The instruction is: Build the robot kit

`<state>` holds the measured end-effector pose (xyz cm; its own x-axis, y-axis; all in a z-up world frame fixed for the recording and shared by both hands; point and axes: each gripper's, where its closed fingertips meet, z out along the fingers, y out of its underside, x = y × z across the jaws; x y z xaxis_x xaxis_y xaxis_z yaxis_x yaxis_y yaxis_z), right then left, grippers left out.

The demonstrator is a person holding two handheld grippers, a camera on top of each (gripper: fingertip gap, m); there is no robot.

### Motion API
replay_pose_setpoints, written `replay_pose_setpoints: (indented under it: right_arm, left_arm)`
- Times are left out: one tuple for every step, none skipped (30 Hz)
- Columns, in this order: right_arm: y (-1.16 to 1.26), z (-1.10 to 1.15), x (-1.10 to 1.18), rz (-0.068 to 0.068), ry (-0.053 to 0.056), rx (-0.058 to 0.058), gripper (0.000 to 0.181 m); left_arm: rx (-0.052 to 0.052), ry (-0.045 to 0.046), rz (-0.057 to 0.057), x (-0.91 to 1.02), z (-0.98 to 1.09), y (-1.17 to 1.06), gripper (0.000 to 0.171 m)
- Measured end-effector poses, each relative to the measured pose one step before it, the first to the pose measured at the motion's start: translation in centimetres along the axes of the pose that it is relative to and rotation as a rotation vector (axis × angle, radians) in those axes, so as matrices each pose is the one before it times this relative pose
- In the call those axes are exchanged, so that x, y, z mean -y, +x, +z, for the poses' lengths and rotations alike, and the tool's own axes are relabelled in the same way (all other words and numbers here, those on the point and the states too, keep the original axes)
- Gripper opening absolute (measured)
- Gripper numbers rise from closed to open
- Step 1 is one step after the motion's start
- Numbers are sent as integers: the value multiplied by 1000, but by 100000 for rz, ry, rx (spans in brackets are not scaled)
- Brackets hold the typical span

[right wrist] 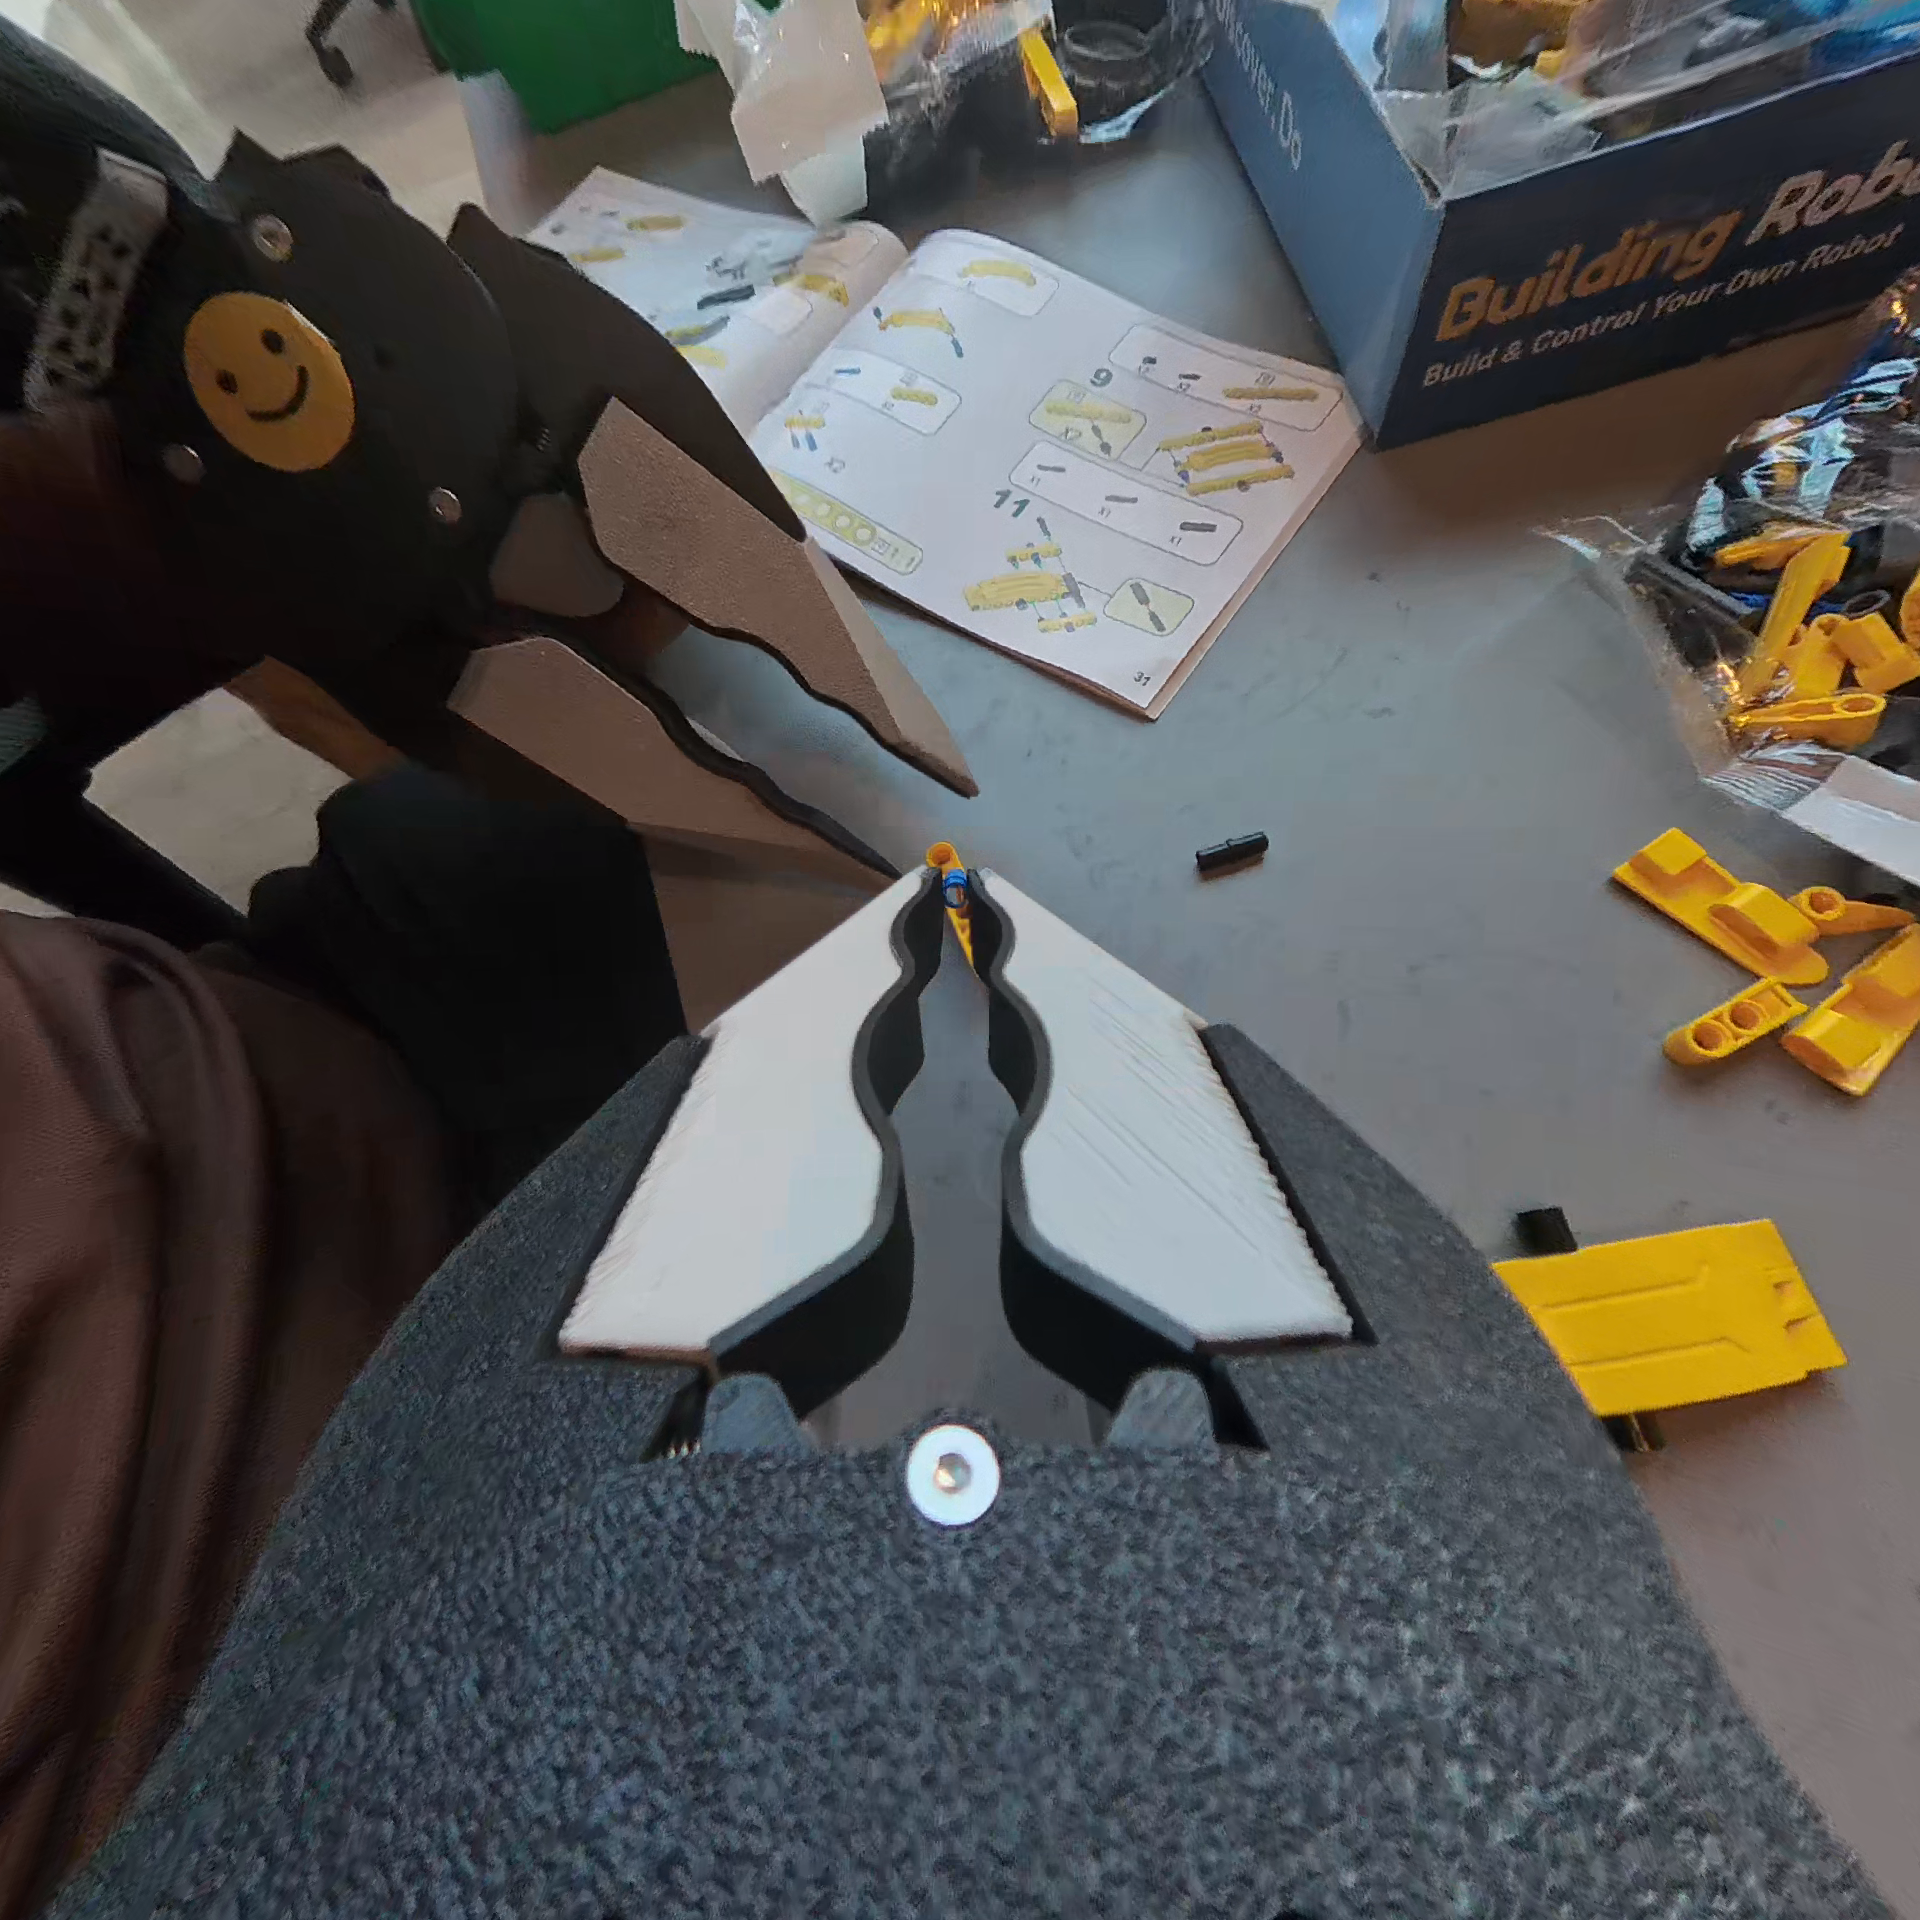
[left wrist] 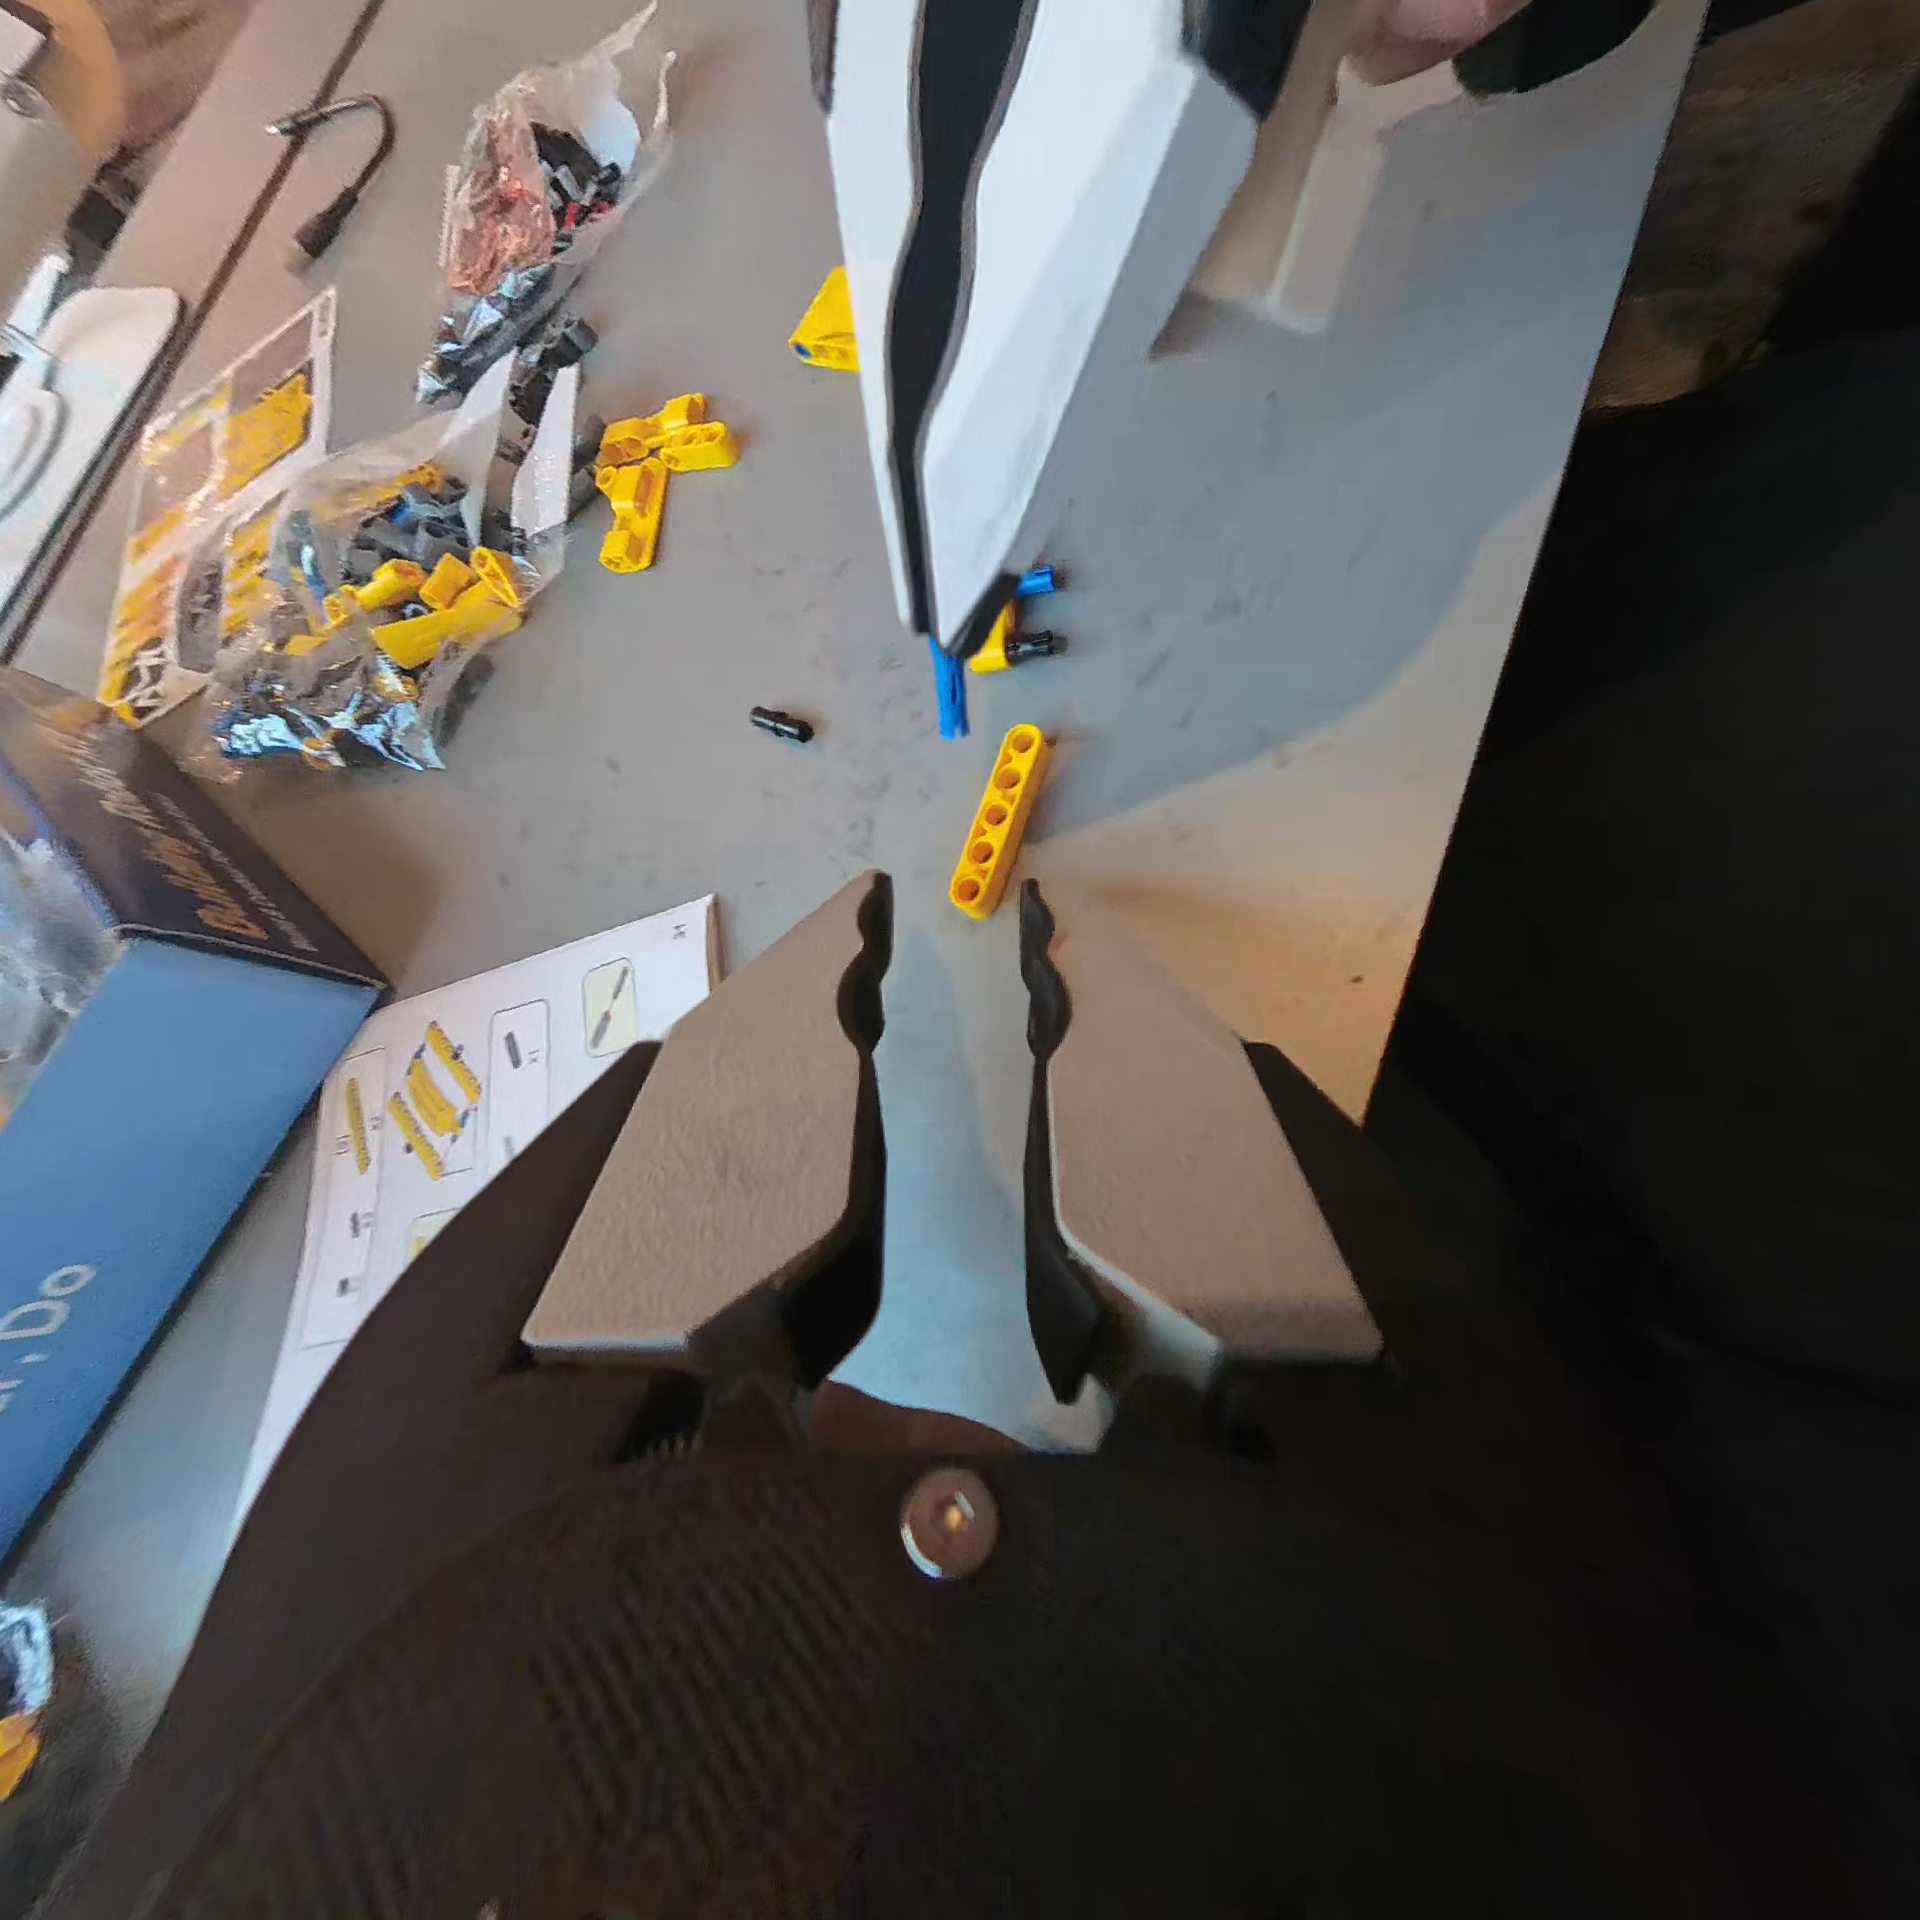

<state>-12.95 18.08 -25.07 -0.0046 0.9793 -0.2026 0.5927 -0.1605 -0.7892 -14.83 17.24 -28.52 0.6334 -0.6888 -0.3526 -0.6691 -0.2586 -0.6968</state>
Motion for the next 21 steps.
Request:
replay_pose_setpoints:
  right_arm:
    - [112,397,-275,-1109,-2307,-1020,4]
    - [82,336,-167,-1126,-2021,-818,4]
    - [-13,263,-48,-1249,-1513,-292,4]
    - [-164,195,40,-1132,-1086,638,4]
    - [-167,158,20,-707,-1244,601,4]
    - [11,138,-85,-896,-1560,-647,4]
    - [135,101,-141,-1243,-1603,-1498,4]
    - [84,111,-245,-1159,-1970,-1128,4]
    - [33,106,-220,-1118,-1632,-887,4]
    - [28,68,-157,-943,-1125,-776,4]
    - [67,46,-60,-596,-563,-925,4]
    - [-10,19,50,-168,118,-275,4]
    - [-94,16,87,174,219,433,4]
    - [-39,31,49,-88,-96,40,4]
    - [11,35,24,-500,-477,-385,4]
    - [-7,67,-16,-623,-923,-303,4]
    - [-14,72,-13,-772,-1223,-236,4]
    - [9,71,-30,-1008,-1521,-558,4]
    - [88,35,19,-1229,-1448,-1017,4]
    - [24,25,72,-1085,-1229,-632,4]
    - [25,31,17,-1037,-1662,-415,4]
  left_arm:
    - [-1648,-1368,-456,-203,277,250,21]
    - [531,-1576,176,-129,197,-73,15]
    - [158,139,54,88,109,-48,14]
    - [-1093,-199,-487,14,84,83,11]
    - [-1448,-128,-688,-8,48,95,8]
    - [-462,-146,-937,-27,40,-52,7]
    - [-81,-235,-925,-41,27,-99,7]
    - [-467,12,-538,-6,11,-4,6]
    - [-282,44,-184,3,4,9,6]
    - [-56,43,31,6,3,6,6]
    - [78,44,182,16,5,-4,6]
    - [210,19,272,0,7,-2,6]
    - [251,15,334,6,-8,5,6]
    - [134,17,230,0,-4,2,6]
    - [-22,13,87,5,-2,10,6]
    - [-195,23,-142,-1,13,3,6]
    - [-418,26,-427,9,0,5,6]
    - [-544,36,-588,-2,1,1,6]
    - [-492,40,-484,-8,-1,9,6]
    - [-253,29,-220,4,8,0,6]
    - [-28,12,-8,-5,-3,-2,6]
